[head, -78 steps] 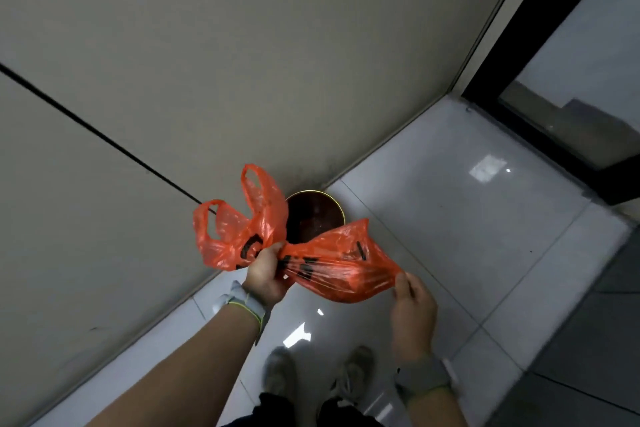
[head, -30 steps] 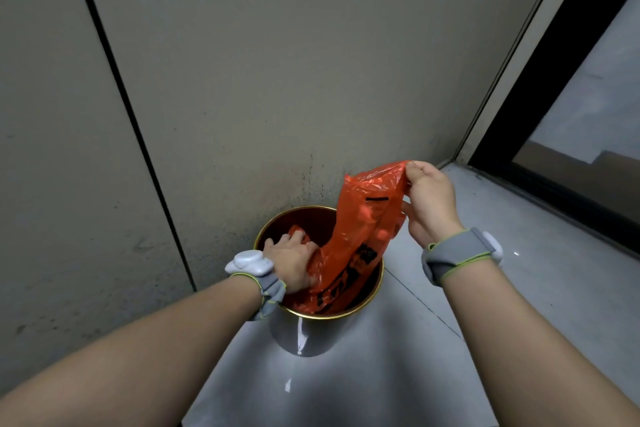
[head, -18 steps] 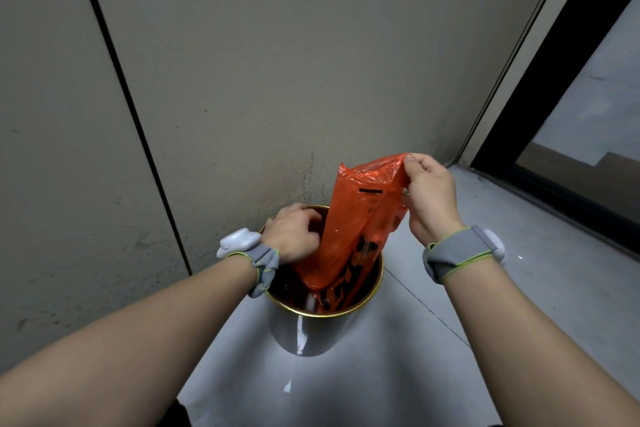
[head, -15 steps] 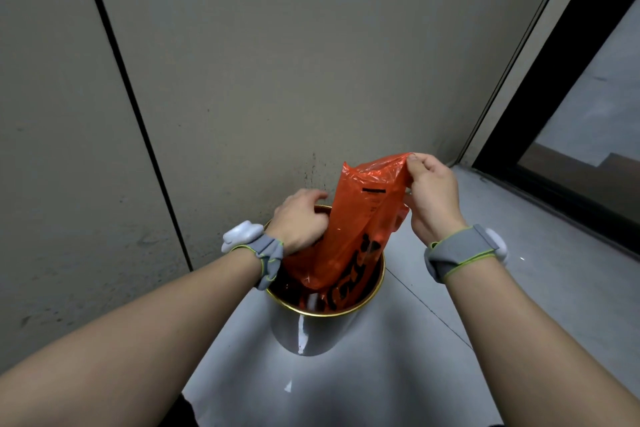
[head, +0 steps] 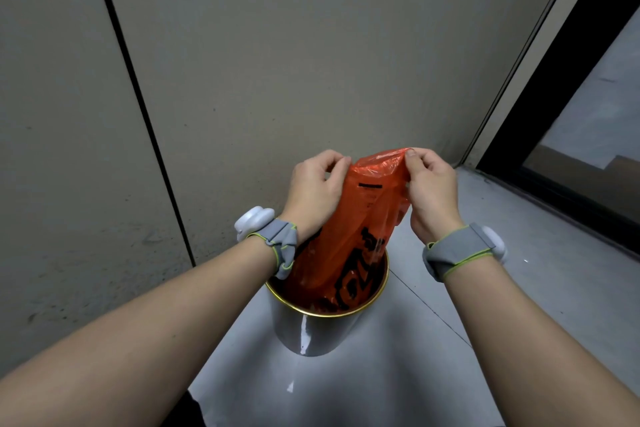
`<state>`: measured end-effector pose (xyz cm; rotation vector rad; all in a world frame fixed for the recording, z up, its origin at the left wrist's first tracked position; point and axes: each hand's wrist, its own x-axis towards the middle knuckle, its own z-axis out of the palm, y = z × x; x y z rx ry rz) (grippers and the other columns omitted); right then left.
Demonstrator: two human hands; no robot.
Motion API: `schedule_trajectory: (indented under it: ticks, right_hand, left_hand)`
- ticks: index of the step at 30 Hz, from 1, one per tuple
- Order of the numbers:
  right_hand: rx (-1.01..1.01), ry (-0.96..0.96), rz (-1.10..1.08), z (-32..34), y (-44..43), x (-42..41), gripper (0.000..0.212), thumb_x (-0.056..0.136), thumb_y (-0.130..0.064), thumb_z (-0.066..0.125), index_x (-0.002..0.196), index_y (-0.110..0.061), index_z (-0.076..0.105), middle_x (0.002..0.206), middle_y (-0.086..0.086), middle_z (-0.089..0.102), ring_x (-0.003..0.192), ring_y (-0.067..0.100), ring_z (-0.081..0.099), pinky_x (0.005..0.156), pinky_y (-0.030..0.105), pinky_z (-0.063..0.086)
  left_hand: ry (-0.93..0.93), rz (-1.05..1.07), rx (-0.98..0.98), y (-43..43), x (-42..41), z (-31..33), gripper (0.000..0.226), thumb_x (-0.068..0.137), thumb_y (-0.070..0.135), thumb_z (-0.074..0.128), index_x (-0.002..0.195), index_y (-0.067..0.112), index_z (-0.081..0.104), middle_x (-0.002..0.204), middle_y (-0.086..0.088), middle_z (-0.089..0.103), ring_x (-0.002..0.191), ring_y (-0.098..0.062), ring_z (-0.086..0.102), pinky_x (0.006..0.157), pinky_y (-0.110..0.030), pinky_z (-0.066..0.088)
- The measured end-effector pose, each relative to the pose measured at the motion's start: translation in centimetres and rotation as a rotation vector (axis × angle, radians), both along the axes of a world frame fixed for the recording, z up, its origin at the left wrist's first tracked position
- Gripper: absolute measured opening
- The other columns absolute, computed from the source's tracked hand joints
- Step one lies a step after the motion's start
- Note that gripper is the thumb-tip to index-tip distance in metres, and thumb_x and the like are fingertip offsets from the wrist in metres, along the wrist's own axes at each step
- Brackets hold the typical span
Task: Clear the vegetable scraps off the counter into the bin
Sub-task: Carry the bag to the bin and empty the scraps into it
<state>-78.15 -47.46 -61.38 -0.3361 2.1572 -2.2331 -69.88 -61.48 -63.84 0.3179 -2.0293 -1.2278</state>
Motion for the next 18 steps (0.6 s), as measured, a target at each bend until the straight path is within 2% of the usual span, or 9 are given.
schedule_trajectory:
  ticks: [3, 5, 8, 10, 12, 14, 16, 18]
  right_hand:
    - [0.029, 0.046, -0.006, -0.1, -0.1, 0.0, 0.025, 0.1, -0.024, 0.054, 0.079, -0.023, 0.069, 0.071, 0.001, 0.064, 0.068, 0.023, 0.056, 0.057, 0.036, 0.046]
    - [0.054, 0.072, 0.001, -0.3, -0.3, 0.0, 0.026, 0.099, -0.027, 0.055, 0.077, -0.027, 0.07, 0.071, 0.001, 0.065, 0.067, 0.027, 0.058, 0.053, 0.036, 0.046]
    - [0.095, 0.114, -0.014, -0.4, -0.5, 0.0, 0.024, 0.097, -0.031, 0.056, 0.078, -0.032, 0.071, 0.071, 0.001, 0.066, 0.065, 0.03, 0.059, 0.053, 0.04, 0.048]
    - [0.087, 0.133, -0.041, -0.2, -0.6, 0.1, 0.024, 0.097, -0.028, 0.058, 0.078, -0.028, 0.072, 0.073, -0.001, 0.068, 0.067, 0.027, 0.062, 0.061, 0.044, 0.05]
    - [0.044, 0.144, -0.055, 0.0, -0.7, 0.2, 0.024, 0.096, -0.022, 0.061, 0.076, -0.025, 0.072, 0.074, -0.005, 0.07, 0.071, 0.017, 0.064, 0.069, 0.04, 0.054]
    - [0.006, 0.159, -0.046, 0.2, -0.8, 0.0, 0.021, 0.095, -0.019, 0.064, 0.077, -0.024, 0.073, 0.074, -0.007, 0.072, 0.073, 0.011, 0.065, 0.073, 0.035, 0.055]
    - [-0.001, 0.193, -0.013, 0.4, -0.9, 0.0, 0.018, 0.093, -0.018, 0.067, 0.078, -0.023, 0.075, 0.075, -0.009, 0.072, 0.073, 0.008, 0.065, 0.072, 0.032, 0.055]
    - [0.014, 0.233, 0.027, 0.5, -0.8, -0.1, 0.015, 0.092, -0.018, 0.069, 0.08, -0.023, 0.076, 0.075, -0.011, 0.073, 0.074, 0.006, 0.065, 0.072, 0.027, 0.055]
  left_hand:
    - [0.041, 0.069, -0.003, -0.4, -0.4, 0.7, 0.026, 0.099, 0.026, 0.052, 0.075, 0.015, 0.055, 0.064, 0.006, 0.052, 0.064, -0.011, 0.047, 0.066, -0.033, 0.039]
    - [0.058, 0.107, 0.042, -0.6, -0.7, 1.6, 0.029, 0.101, 0.022, 0.051, 0.073, 0.016, 0.05, 0.062, 0.007, 0.048, 0.06, -0.007, 0.04, 0.062, -0.028, 0.032]
    - [0.033, 0.115, 0.108, -0.6, -1.4, 3.1, 0.03, 0.101, 0.028, 0.05, 0.073, 0.02, 0.045, 0.064, 0.009, 0.044, 0.058, -0.004, 0.041, 0.064, -0.028, 0.03]
    - [-0.058, 0.019, 0.14, -0.2, -1.8, 3.9, 0.026, 0.097, 0.042, 0.055, 0.087, 0.019, 0.049, 0.074, 0.01, 0.049, 0.068, -0.004, 0.046, 0.069, -0.03, 0.036]
    - [-0.175, -0.114, 0.071, -0.1, -1.9, 4.2, 0.04, 0.087, 0.052, 0.066, 0.109, 0.021, 0.053, 0.089, 0.008, 0.055, 0.081, -0.008, 0.053, 0.077, -0.026, 0.042]
    - [-0.249, -0.238, -0.072, -0.3, -2.3, 4.3, 0.043, 0.084, 0.042, 0.073, 0.119, 0.02, 0.059, 0.096, 0.006, 0.06, 0.086, -0.007, 0.055, 0.081, -0.025, 0.043]
    - [-0.234, -0.276, -0.141, -0.8, -2.5, 4.3, 0.018, 0.09, 0.026, 0.07, 0.103, 0.014, 0.07, 0.086, 0.004, 0.066, 0.076, -0.005, 0.058, 0.076, -0.023, 0.044]
    - [-0.176, -0.248, -0.115, -1.4, -2.8, 4.6, 0.01, 0.093, 0.02, 0.065, 0.09, 0.012, 0.071, 0.078, 0.003, 0.066, 0.069, -0.005, 0.056, 0.072, -0.022, 0.044]
